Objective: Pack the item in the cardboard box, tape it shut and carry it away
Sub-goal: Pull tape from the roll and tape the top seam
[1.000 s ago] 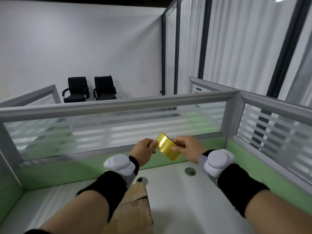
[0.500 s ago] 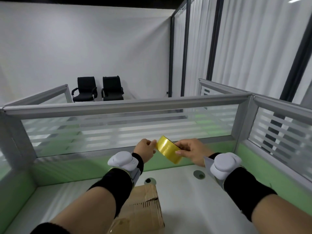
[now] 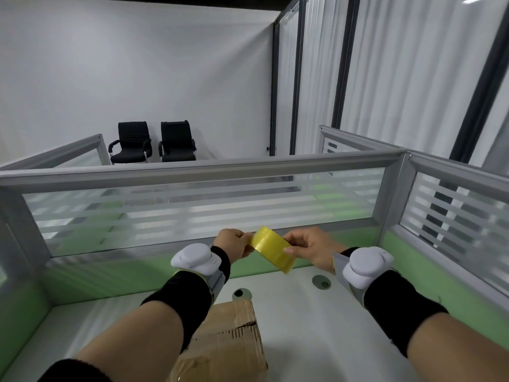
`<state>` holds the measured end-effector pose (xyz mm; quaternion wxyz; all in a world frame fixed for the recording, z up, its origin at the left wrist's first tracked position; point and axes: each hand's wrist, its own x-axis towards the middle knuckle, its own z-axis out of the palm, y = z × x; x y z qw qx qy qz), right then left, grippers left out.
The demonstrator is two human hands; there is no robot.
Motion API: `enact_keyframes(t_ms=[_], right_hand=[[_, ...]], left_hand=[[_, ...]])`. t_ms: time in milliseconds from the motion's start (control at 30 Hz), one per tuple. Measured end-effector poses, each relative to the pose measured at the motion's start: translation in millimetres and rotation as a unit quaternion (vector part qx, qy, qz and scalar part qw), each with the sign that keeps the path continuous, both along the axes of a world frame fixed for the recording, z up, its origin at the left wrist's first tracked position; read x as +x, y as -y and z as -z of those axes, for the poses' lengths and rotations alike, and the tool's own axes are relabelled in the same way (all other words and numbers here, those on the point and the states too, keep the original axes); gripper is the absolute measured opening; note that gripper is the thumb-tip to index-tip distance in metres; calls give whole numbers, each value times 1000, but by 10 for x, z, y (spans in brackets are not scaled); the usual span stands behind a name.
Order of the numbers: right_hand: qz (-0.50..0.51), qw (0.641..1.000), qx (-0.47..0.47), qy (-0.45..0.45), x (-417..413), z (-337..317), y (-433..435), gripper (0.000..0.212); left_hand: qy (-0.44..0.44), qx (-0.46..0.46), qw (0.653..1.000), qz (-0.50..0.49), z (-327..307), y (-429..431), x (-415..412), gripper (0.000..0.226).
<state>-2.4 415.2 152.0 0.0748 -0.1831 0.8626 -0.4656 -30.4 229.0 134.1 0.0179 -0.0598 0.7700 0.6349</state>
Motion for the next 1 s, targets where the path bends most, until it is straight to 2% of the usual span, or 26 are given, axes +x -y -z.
enact_keyframes(t_ms=[133,267,367,500,633,733,1000], right_hand=[[11,1000,15,15,-2,14,98,25],[39,998,35,24,-14,18,190,25],[73,996,38,30,-49,25,237,16],[135,991,-5,19,-110,18,289,31],[165,984,53,-29,-158,24,303,46],[176,982,62,-37,-180,51,293,48],[148,986,51,-61,-152,25,263,48]], left_hand=[[-8,-65,998,-14,50,-25,-2,35],[-6,-77,997,-13,55,8,12,34],[-14,-97,995,-18,39,28,14,34],[-27,-81,996,-14,33,46,28,30],[-72,-150,986,-2,2,32,87,24],[-93,-200,975,10,-43,30,120,16],[-120,-245,962,27,-123,52,176,16]])
